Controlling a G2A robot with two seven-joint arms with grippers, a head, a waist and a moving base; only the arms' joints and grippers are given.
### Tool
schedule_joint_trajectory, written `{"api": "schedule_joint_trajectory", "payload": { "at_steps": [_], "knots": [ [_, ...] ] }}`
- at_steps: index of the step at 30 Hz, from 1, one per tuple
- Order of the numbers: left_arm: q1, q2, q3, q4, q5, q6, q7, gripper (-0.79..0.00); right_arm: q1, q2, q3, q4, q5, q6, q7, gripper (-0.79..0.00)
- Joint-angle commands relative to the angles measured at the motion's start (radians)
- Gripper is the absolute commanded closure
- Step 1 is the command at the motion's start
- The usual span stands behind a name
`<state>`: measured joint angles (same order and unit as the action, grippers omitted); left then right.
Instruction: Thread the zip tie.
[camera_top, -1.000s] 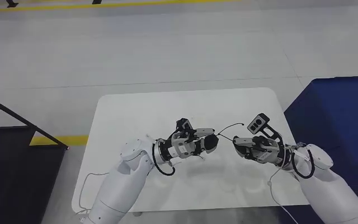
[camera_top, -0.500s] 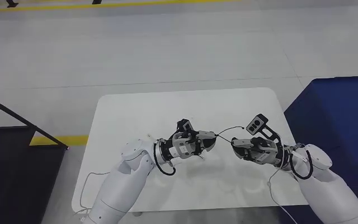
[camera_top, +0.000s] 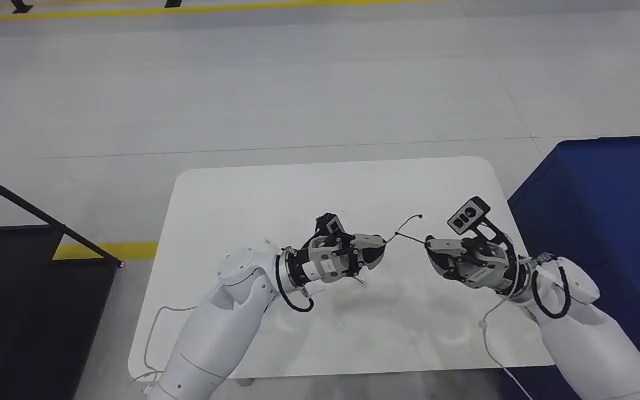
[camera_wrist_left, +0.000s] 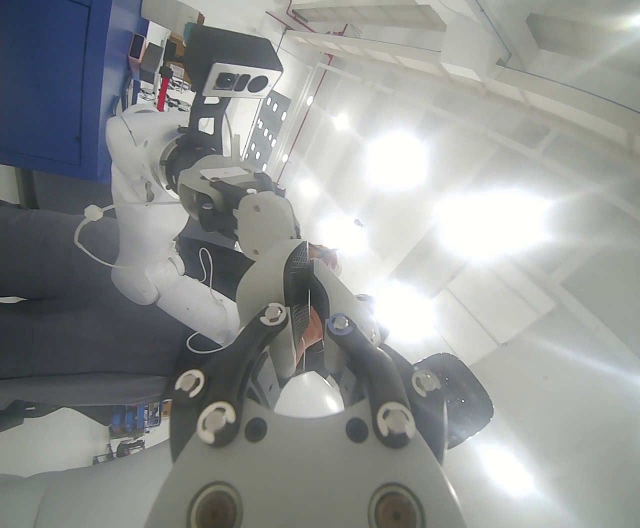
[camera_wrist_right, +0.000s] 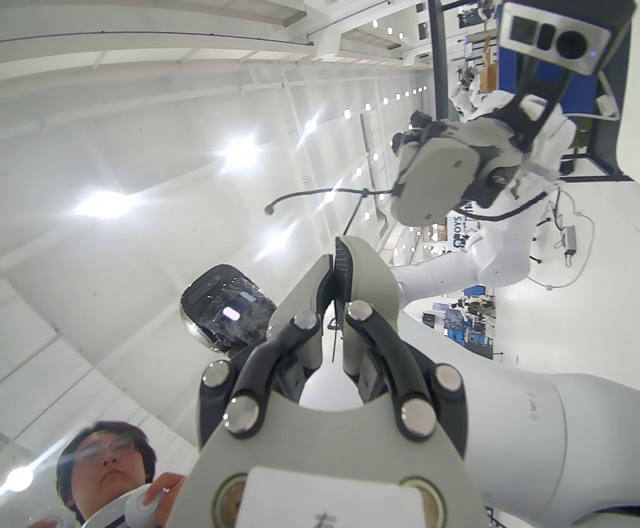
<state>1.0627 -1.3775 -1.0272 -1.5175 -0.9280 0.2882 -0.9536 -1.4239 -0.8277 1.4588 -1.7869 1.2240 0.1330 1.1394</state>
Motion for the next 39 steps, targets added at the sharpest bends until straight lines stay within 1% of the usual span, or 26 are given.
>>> {"api": "schedule_joint_trajectory", "payload": {
  "at_steps": [1, 8, 15, 16, 17, 21, 23, 25, 28, 31, 32, 33, 34, 36, 39],
  "knots": [
    [-0.002, 0.000, 0.002, 0.005, 0.002, 0.003, 0.002, 0.000, -0.008, -0.001, 0.023, -0.004, 0.034, 0.004, 0.017, 0.000],
    [-0.013, 0.001, 0.012, 0.034, 0.014, 0.006, 0.002, 0.000, -0.042, -0.004, 0.100, -0.015, 0.093, 0.003, 0.053, 0.000],
    [-0.016, 0.001, 0.023, 0.044, 0.015, -0.006, -0.008, 0.000, -0.058, -0.013, 0.089, -0.023, 0.061, 0.009, 0.037, 0.000],
    [-0.015, 0.001, 0.021, 0.044, 0.015, -0.011, -0.004, -0.511, -0.059, -0.014, 0.086, -0.024, 0.054, 0.009, 0.037, 0.000],
    [-0.013, 0.001, 0.020, 0.042, 0.010, -0.016, -0.003, -0.785, -0.059, -0.015, 0.084, -0.024, 0.047, 0.009, 0.037, 0.000],
    [-0.003, 0.001, 0.007, 0.047, -0.032, -0.005, 0.013, -0.785, -0.056, -0.019, 0.086, -0.022, 0.047, 0.016, 0.034, 0.000],
    [0.003, -0.001, 0.001, 0.064, -0.092, 0.030, 0.025, -0.785, -0.052, -0.020, 0.093, -0.036, 0.049, 0.028, 0.030, 0.000],
    [0.000, -0.003, -0.009, 0.095, -0.145, 0.059, 0.057, -0.785, -0.049, -0.020, 0.106, -0.069, 0.051, 0.045, 0.028, 0.000],
    [-0.005, -0.007, -0.041, 0.150, -0.233, 0.062, 0.124, -0.785, -0.052, -0.020, 0.125, -0.129, 0.063, 0.095, 0.001, 0.000],
    [-0.011, -0.008, -0.088, 0.180, -0.291, 0.029, 0.186, -0.785, -0.054, -0.020, 0.144, -0.199, 0.086, 0.153, -0.028, 0.000],
    [-0.006, -0.006, -0.102, 0.184, -0.292, 0.011, 0.202, -0.785, -0.057, -0.019, 0.146, -0.214, 0.092, 0.190, -0.046, 0.000],
    [0.003, -0.006, -0.113, 0.184, -0.307, -0.001, 0.214, -0.785, -0.059, -0.017, 0.142, -0.231, 0.091, 0.251, -0.070, 0.000],
    [0.014, -0.006, -0.118, 0.180, -0.327, 0.003, 0.218, -0.785, -0.055, -0.016, 0.142, -0.245, 0.093, 0.303, -0.090, 0.000],
    [0.030, -0.003, -0.133, 0.170, -0.324, -0.008, 0.227, -0.785, -0.055, -0.016, 0.142, -0.245, 0.093, 0.303, -0.090, 0.000],
    [0.030, -0.003, -0.133, 0.170, -0.324, -0.008, 0.227, -0.785, -0.055, -0.016, 0.142, -0.245, 0.093, 0.303, -0.090, 0.000]
  ]
}}
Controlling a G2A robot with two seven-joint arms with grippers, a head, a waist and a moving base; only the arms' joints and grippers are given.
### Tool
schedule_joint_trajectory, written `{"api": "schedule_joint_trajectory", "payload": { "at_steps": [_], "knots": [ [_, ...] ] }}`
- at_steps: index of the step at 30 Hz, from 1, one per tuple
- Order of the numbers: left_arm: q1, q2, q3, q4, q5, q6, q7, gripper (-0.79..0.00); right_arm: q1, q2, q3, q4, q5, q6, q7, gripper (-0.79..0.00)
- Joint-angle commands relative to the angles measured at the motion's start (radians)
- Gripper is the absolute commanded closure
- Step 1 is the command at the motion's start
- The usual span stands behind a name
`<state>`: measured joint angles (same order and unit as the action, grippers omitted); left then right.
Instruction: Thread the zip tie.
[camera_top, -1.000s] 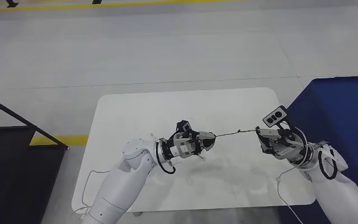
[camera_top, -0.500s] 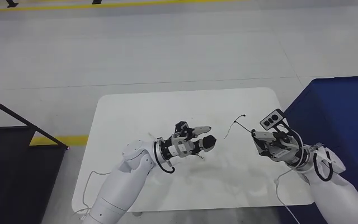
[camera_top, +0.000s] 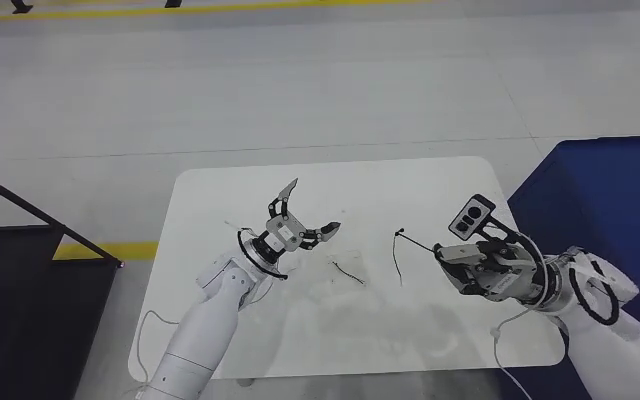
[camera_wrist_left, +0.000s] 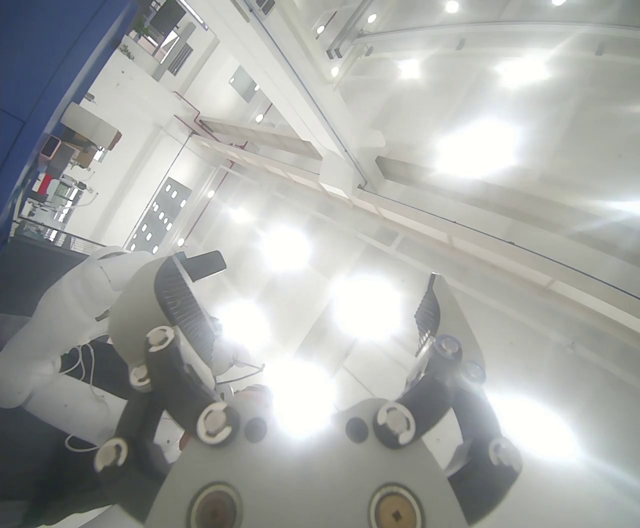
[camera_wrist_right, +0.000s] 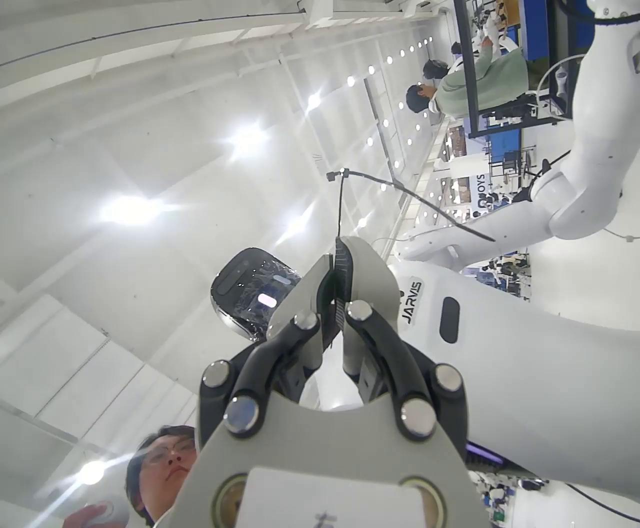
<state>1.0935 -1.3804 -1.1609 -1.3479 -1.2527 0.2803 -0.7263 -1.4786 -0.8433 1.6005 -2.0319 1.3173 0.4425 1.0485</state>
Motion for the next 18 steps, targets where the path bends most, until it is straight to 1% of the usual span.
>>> {"api": "schedule_joint_trajectory", "payload": {
  "at_steps": [1, 2, 4, 10, 13, 18],
  "knots": [
    [-0.001, 0.000, 0.001, 0.001, 0.000, 0.000, 0.000, -0.785, 0.000, 0.000, 0.000, 0.000, 0.000, -0.006, 0.001, 0.000],
    [-0.001, 0.000, 0.001, 0.001, 0.000, 0.000, 0.000, -0.785, 0.000, 0.000, 0.000, 0.000, 0.000, -0.006, 0.001, 0.000],
    [-0.001, 0.000, 0.001, 0.001, 0.000, 0.000, 0.000, -0.785, -0.009, -0.005, -0.023, -0.004, 0.057, 0.014, -0.005, 0.000],
    [-0.001, 0.000, 0.001, 0.001, 0.000, 0.000, 0.000, -0.785, 0.027, -0.020, -0.124, -0.118, 0.237, 0.098, 0.027, 0.000],
    [-0.001, 0.000, 0.001, 0.001, 0.000, 0.000, 0.000, -0.785, 0.056, -0.027, -0.158, -0.135, 0.264, 0.114, -0.009, 0.000],
    [-0.001, 0.000, 0.001, 0.001, 0.000, 0.000, 0.000, -0.785, 0.089, -0.035, -0.201, -0.109, 0.247, 0.118, -0.033, 0.000]
  ]
}}
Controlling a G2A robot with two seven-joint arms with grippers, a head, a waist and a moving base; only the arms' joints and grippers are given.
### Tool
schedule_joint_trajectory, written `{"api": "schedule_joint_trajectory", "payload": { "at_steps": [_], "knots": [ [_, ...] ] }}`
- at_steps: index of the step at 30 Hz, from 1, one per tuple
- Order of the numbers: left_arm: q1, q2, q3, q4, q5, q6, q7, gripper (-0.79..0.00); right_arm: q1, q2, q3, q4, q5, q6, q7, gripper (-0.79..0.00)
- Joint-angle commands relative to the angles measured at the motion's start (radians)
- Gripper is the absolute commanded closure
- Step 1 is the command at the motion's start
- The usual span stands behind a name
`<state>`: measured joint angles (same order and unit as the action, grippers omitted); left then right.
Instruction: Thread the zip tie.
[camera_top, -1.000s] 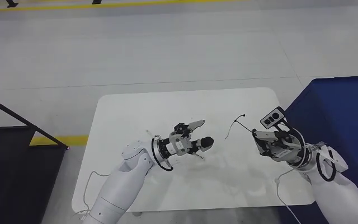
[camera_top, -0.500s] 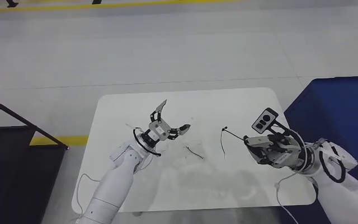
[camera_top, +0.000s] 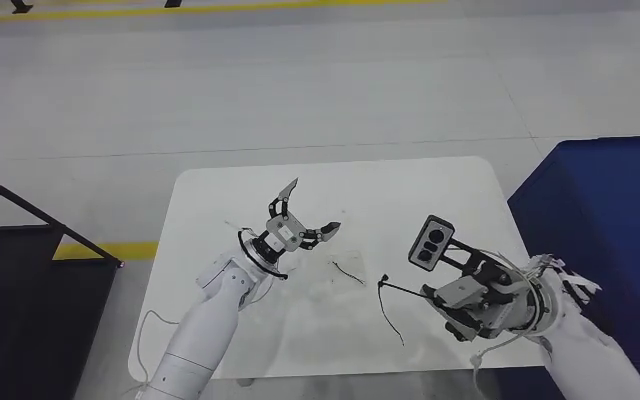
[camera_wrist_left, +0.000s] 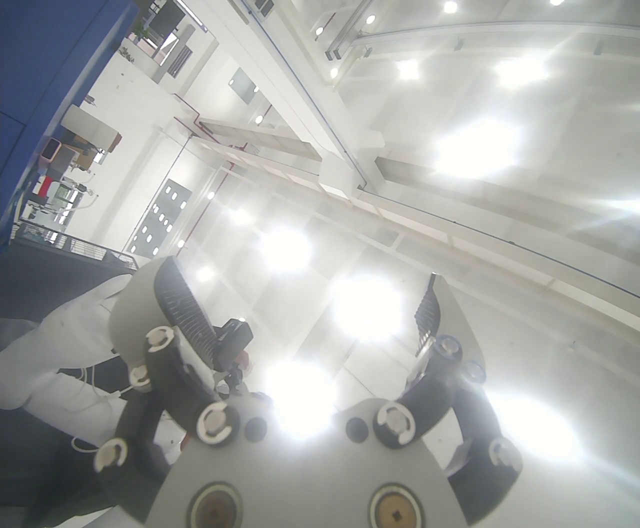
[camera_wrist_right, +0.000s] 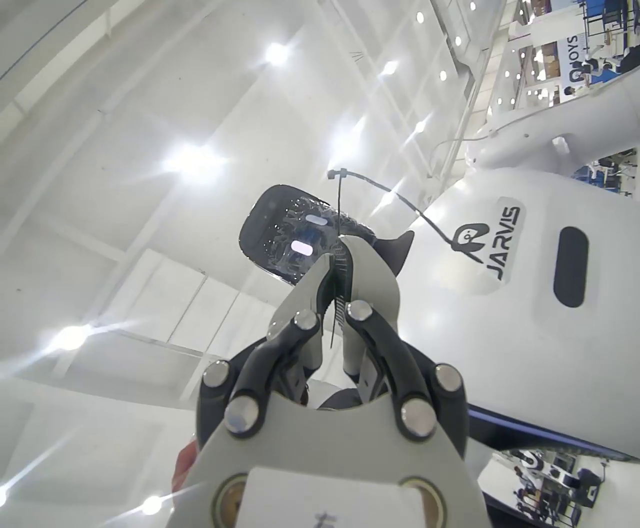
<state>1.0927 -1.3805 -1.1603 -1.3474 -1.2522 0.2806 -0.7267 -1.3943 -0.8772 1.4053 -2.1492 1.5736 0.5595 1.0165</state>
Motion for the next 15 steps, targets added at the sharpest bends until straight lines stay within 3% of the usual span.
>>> {"api": "schedule_joint_trajectory", "payload": {
  "at_steps": [1, 7, 15],
  "knots": [
    [0.000, 0.000, 0.000, 0.000, 0.000, 0.000, 0.000, -0.785, 0.009, -0.002, -0.005, 0.022, -0.022, -0.001, -0.002, 0.000],
    [0.000, 0.000, 0.000, 0.000, 0.000, 0.000, 0.000, -0.785, 0.032, 0.005, 0.022, 0.187, -0.214, 0.023, -0.067, 0.000],
    [0.000, 0.000, 0.000, 0.000, 0.000, 0.000, 0.000, -0.785, 0.096, 0.005, -0.099, 0.457, -0.472, 0.105, -0.084, 0.000]
  ]
}}
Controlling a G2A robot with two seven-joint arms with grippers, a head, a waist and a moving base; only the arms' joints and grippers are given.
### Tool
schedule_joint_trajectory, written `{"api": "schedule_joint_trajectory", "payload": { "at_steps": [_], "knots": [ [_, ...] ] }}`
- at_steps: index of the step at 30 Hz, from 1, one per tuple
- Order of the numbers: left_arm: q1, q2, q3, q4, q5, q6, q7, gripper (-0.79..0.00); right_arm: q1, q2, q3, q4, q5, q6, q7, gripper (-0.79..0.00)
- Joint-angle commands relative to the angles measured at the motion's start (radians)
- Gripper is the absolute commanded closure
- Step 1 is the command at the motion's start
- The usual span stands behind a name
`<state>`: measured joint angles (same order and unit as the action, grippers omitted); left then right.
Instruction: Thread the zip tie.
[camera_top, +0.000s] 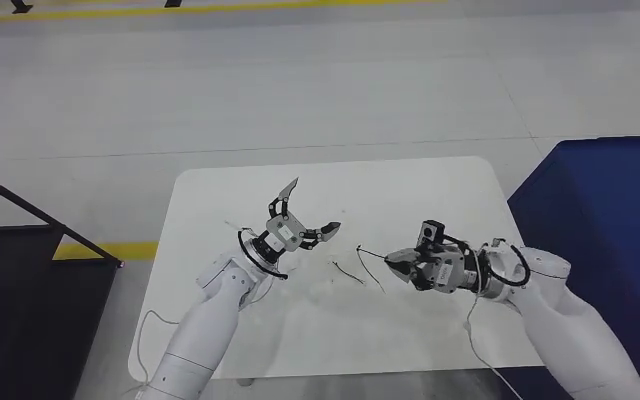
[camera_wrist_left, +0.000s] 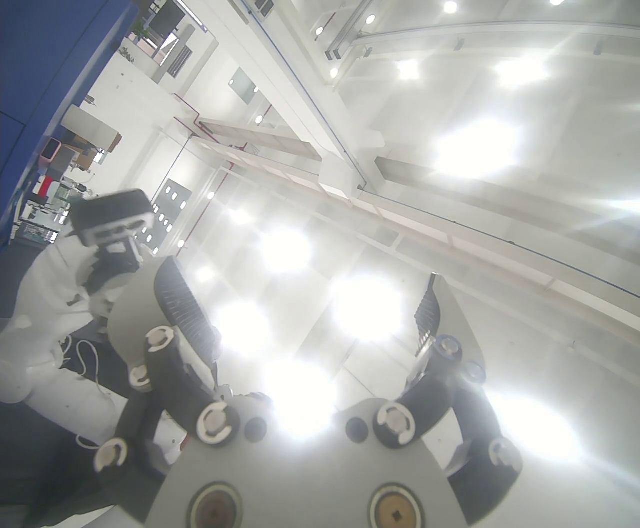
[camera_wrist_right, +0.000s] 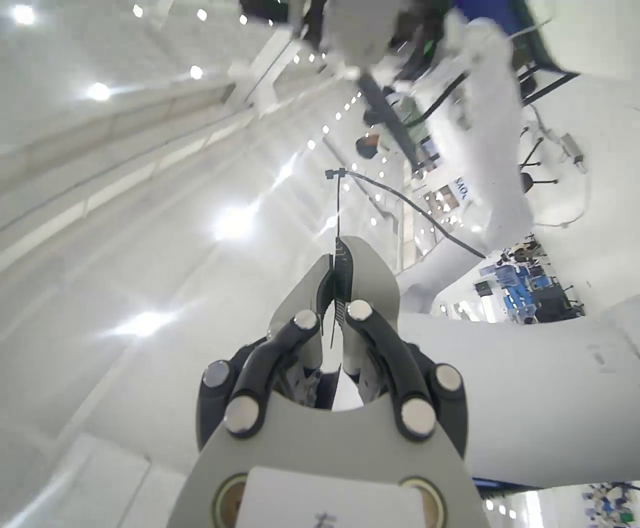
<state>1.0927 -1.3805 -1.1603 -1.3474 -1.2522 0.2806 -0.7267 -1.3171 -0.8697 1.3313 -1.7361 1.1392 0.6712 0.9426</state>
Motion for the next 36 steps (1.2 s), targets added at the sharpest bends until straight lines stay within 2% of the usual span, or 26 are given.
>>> {"api": "schedule_joint_trajectory", "payload": {
  "at_steps": [1, 6, 11, 12, 13, 14, 15, 19, 23, 27, 31, 34, 36],
  "knots": [
    [0.000, 0.000, 0.000, 0.000, 0.000, 0.000, 0.000, -0.785, 0.037, -0.006, -0.051, 0.078, -0.070, -0.027, -0.021, 0.000],
    [0.000, 0.000, 0.000, 0.000, 0.000, 0.000, 0.000, -0.785, 0.144, -0.044, -0.193, 0.225, -0.092, -0.103, -0.053, 0.000],
    [0.000, 0.000, 0.000, 0.000, 0.000, 0.000, 0.000, -0.785, 0.231, -0.081, -0.292, 0.322, -0.073, -0.090, -0.113, 0.000],
    [0.000, 0.000, 0.000, 0.000, 0.000, 0.000, 0.000, -0.785, 0.243, -0.086, -0.305, 0.338, -0.073, -0.091, -0.126, -0.077],
    [0.000, 0.000, 0.000, 0.000, 0.000, 0.000, 0.000, -0.785, 0.255, -0.091, -0.317, 0.352, -0.081, -0.094, -0.143, -0.323],
    [0.000, 0.000, 0.000, 0.000, 0.000, 0.000, 0.000, -0.785, 0.266, -0.095, -0.326, 0.360, -0.094, -0.106, -0.156, -0.723],
    [0.000, 0.000, 0.000, 0.000, 0.000, 0.000, 0.000, -0.785, 0.271, -0.099, -0.334, 0.370, -0.097, -0.116, -0.159, -0.785],
    [0.000, 0.000, 0.000, 0.000, 0.000, 0.000, 0.000, -0.785, 0.278, -0.105, -0.320, 0.367, -0.069, -0.168, -0.112, -0.785],
    [0.000, 0.000, 0.000, 0.000, 0.000, 0.000, 0.000, -0.785, 0.224, -0.089, -0.240, 0.298, -0.053, -0.267, -0.001, -0.785],
    [0.000, 0.000, 0.000, 0.000, 0.000, 0.000, 0.000, -0.785, 0.105, -0.053, -0.069, 0.213, -0.137, -0.499, 0.058, -0.785],
    [0.000, 0.000, 0.000, 0.000, 0.000, 0.000, 0.000, -0.785, -0.042, -0.022, 0.143, 0.132, -0.219, -0.673, 0.043, -0.785],
    [0.000, 0.000, 0.000, 0.000, 0.000, 0.000, 0.000, -0.785, -0.131, -0.010, 0.280, 0.067, -0.233, -0.751, 0.038, -0.785],
    [0.000, 0.000, 0.000, 0.000, 0.000, 0.000, 0.000, -0.785, -0.179, -0.009, 0.331, 0.021, -0.163, -0.746, 0.062, -0.785]
  ]
}}
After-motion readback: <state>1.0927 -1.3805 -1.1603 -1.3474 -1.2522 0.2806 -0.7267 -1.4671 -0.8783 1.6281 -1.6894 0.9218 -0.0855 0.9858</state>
